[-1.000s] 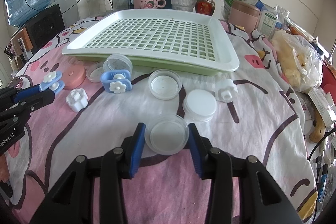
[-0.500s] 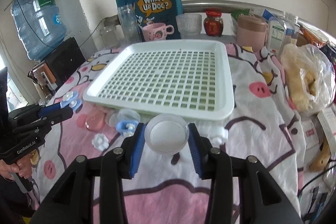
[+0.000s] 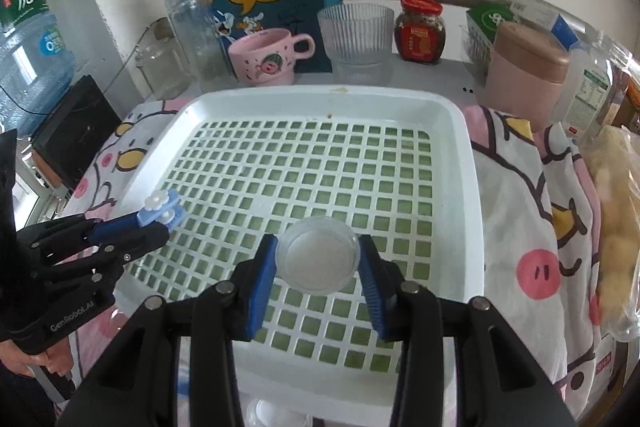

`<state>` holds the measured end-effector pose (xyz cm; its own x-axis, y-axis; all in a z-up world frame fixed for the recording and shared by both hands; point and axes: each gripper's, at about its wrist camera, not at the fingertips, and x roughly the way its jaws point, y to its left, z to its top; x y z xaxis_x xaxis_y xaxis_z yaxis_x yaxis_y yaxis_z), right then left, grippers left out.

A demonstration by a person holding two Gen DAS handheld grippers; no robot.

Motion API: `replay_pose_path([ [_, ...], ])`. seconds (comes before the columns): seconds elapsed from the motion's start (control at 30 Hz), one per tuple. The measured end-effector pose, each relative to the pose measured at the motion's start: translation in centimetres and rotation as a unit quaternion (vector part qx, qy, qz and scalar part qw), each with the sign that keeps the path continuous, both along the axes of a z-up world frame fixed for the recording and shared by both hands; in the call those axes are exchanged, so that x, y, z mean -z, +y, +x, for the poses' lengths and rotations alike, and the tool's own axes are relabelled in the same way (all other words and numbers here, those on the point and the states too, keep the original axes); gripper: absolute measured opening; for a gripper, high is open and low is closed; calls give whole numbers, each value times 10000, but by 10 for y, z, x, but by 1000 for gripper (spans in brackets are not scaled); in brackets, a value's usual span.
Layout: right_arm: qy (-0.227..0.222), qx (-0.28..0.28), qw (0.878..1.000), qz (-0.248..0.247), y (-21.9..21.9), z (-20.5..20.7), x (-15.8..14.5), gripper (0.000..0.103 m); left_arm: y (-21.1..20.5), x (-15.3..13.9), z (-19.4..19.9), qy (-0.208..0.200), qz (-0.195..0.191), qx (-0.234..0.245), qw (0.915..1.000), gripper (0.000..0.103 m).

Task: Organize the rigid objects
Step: 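Release the blue clip onto the tray with the left tool while the right tool releases the lid, then grasp the pink tape measure with the left tool while the right tool grasps the white lid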

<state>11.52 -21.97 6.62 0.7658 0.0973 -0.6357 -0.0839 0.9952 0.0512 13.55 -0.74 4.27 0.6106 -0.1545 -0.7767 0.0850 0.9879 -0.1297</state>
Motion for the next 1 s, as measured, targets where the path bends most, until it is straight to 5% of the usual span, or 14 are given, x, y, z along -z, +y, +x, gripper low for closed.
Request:
replay_pose_path([
  [0.3,53,55,9997,-231,1,9,11,40,-4,19,6,-10,139,-101,9999,20],
  [0.37,85,53,9998,-173,1,11,10,46,-4,18,5,-8,65,-81,9999,31],
  [0.43,155,29,9999,3,-3,8,7,55,-2,11,1,-86,-12,-65,9999,59],
  [0.53,-35,-1,9993,363,-11,-8,-5,56,3,-8,-13,-446,-64,-133,9989,76],
  [0.8,-986,-189,9928,656,-16,-101,-47,57,15,-57,-73,-1092,-54,-219,9938,83],
  [1.0,-1310,-106,9898,552,-25,-153,-39,58,18,-54,-113,-1102,-61,-136,9938,85],
])
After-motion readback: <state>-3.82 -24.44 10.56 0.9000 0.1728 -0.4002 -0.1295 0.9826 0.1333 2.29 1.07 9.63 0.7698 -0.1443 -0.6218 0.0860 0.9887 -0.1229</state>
